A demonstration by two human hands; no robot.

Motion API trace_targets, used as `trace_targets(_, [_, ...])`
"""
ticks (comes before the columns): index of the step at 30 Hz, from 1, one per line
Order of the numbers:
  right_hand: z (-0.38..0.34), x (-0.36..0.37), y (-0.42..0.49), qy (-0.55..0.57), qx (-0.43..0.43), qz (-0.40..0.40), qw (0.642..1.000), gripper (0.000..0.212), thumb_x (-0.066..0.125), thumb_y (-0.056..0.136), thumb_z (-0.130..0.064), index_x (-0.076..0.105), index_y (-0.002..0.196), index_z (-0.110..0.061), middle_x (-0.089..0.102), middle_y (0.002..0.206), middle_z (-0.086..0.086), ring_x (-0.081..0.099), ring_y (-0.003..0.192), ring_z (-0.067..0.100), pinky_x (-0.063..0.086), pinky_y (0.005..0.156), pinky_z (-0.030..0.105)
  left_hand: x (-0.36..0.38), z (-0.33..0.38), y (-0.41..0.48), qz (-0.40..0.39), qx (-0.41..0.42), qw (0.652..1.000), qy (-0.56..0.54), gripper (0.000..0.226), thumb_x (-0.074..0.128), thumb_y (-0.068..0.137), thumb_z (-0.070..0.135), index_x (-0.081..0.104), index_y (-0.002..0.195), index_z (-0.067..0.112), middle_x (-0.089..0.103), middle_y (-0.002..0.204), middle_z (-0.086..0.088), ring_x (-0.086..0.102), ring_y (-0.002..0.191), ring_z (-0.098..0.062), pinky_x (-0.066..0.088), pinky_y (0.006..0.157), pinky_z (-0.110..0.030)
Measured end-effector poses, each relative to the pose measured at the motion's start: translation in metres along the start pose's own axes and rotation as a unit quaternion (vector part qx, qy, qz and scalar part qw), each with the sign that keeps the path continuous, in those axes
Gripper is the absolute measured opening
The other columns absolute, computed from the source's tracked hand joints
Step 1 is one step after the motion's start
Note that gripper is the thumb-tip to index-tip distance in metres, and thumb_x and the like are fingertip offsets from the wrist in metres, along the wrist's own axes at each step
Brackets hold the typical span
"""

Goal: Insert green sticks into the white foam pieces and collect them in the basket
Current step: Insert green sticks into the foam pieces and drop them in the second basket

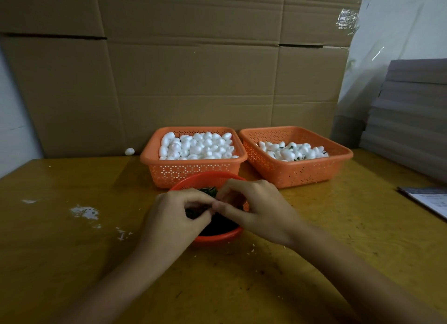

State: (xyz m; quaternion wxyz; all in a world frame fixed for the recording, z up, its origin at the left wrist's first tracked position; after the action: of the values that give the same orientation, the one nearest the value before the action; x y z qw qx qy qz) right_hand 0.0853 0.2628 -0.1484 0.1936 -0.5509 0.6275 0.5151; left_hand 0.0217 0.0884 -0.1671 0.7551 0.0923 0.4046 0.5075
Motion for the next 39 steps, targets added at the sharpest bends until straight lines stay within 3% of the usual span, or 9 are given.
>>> trace_targets(7, [0.007, 0.005, 0.000, 0.050, 0.035, -0.012, 0.998, 0.028, 0.084, 0.087, -0.030, 0.074, 0.113, -0.026, 0.077, 0.097, -0.015, 0.071, 0.093, -0.002, 0.058, 0.083, 0.029, -0.006, -0.003, 0.005, 0.019, -0.013, 0.987, -0.157, 0.030, 0.084, 0.083, -0.001, 0.082, 0.085, 0.029, 0.081, 0.089, 0.007, 0.078, 0.089, -0.010, 0.061, 0.083, -0.023])
trace_targets(16, [0.007, 0.008, 0.000, 0.115, 0.053, 0.018, 0.992, 0.004, 0.075, 0.096, -0.028, 0.073, 0.095, -0.024, 0.075, 0.091, -0.012, 0.070, 0.089, 0.007, 0.057, 0.081, 0.042, -0.009, -0.006, 0.007, 0.020, -0.040, 0.971, -0.234, 0.021, 0.084, 0.081, -0.005, 0.080, 0.084, 0.015, 0.080, 0.087, -0.007, 0.080, 0.078, -0.024, 0.063, 0.072, -0.026])
trace_targets(20, [0.007, 0.009, 0.000, 0.124, 0.048, 0.017, 0.991, 0.006, 0.069, 0.101, -0.023, 0.065, 0.100, -0.020, 0.078, 0.088, -0.013, 0.072, 0.083, 0.007, 0.052, 0.070, 0.027, -0.008, -0.007, 0.007, 0.017, -0.041, 0.972, -0.232, 0.030, 0.083, 0.082, -0.005, 0.079, 0.091, 0.024, 0.080, 0.095, -0.005, 0.079, 0.088, -0.023, 0.064, 0.076, -0.030])
trace_targets(23, [0.008, 0.010, 0.000, 0.092, 0.049, 0.011, 0.994, 0.007, 0.067, 0.102, -0.023, 0.061, 0.103, -0.019, 0.078, 0.087, -0.014, 0.071, 0.080, 0.006, 0.044, 0.066, 0.020, -0.005, -0.009, 0.007, 0.007, -0.016, 0.986, -0.169, 0.043, 0.079, 0.088, -0.002, 0.074, 0.105, 0.037, 0.077, 0.107, 0.009, 0.075, 0.102, -0.014, 0.063, 0.082, -0.028])
trace_targets(28, [0.006, 0.012, -0.001, 0.089, 0.041, 0.008, 0.995, 0.010, 0.066, 0.102, -0.024, 0.058, 0.107, -0.020, 0.079, 0.090, -0.015, 0.071, 0.082, 0.003, 0.051, 0.072, 0.030, -0.002, -0.006, 0.005, 0.008, 0.041, 0.997, -0.070, 0.037, 0.071, 0.095, 0.008, 0.064, 0.120, 0.035, 0.067, 0.117, 0.019, 0.065, 0.119, -0.005, 0.060, 0.090, -0.026])
trace_targets(32, [0.007, 0.014, -0.001, 0.112, 0.058, 0.019, 0.992, 0.008, 0.066, 0.103, -0.026, 0.059, 0.105, -0.023, 0.079, 0.093, -0.020, 0.071, 0.083, 0.001, 0.055, 0.076, 0.035, -0.014, -0.009, 0.021, 0.063, 0.047, 0.997, -0.018, 0.029, 0.060, 0.102, 0.007, 0.063, 0.124, 0.024, 0.064, 0.126, 0.011, 0.062, 0.122, -0.005, 0.057, 0.098, -0.035])
trace_targets(35, [0.009, 0.013, -0.001, 0.149, 0.077, 0.027, 0.985, 0.006, 0.067, 0.102, -0.024, 0.061, 0.103, -0.022, 0.080, 0.095, -0.019, 0.073, 0.085, 0.002, 0.058, 0.083, 0.040, -0.031, -0.017, 0.052, 0.096, 0.036, 0.990, 0.099, 0.031, 0.058, 0.102, 0.007, 0.061, 0.130, 0.022, 0.061, 0.136, 0.003, 0.061, 0.126, -0.017, 0.052, 0.103, -0.043])
trace_targets(37, [0.010, 0.012, 0.000, 0.170, 0.081, 0.035, 0.981, 0.005, 0.066, 0.103, -0.022, 0.062, 0.103, -0.021, 0.080, 0.096, -0.017, 0.074, 0.085, 0.003, 0.060, 0.082, 0.035, -0.038, -0.022, 0.078, 0.058, 0.032, 0.977, 0.204, 0.031, 0.059, 0.101, 0.009, 0.067, 0.129, 0.019, 0.063, 0.137, -0.003, 0.059, 0.129, -0.024, 0.048, 0.105, -0.044])
trace_targets(39, [0.010, 0.012, -0.001, 0.185, 0.088, 0.039, 0.978, 0.004, 0.065, 0.103, -0.021, 0.061, 0.104, -0.020, 0.080, 0.097, -0.016, 0.075, 0.085, 0.005, 0.060, 0.081, 0.032, -0.039, -0.025, 0.102, -0.019, 0.000, 0.956, 0.292, 0.024, 0.056, 0.104, 0.021, 0.076, 0.117, 0.018, 0.067, 0.130, -0.007, 0.059, 0.123, -0.028, 0.047, 0.097, -0.043])
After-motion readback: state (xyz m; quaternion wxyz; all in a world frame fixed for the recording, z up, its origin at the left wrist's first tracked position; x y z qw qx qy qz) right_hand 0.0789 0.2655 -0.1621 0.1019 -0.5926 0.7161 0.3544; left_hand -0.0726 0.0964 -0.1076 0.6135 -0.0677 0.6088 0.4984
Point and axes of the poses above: each hand's wrist, its own y-axis towards the middle knuckle, its own x-axis out of the palm, z = x × y, the point moved 3 cm from there along y, towards the middle knuckle
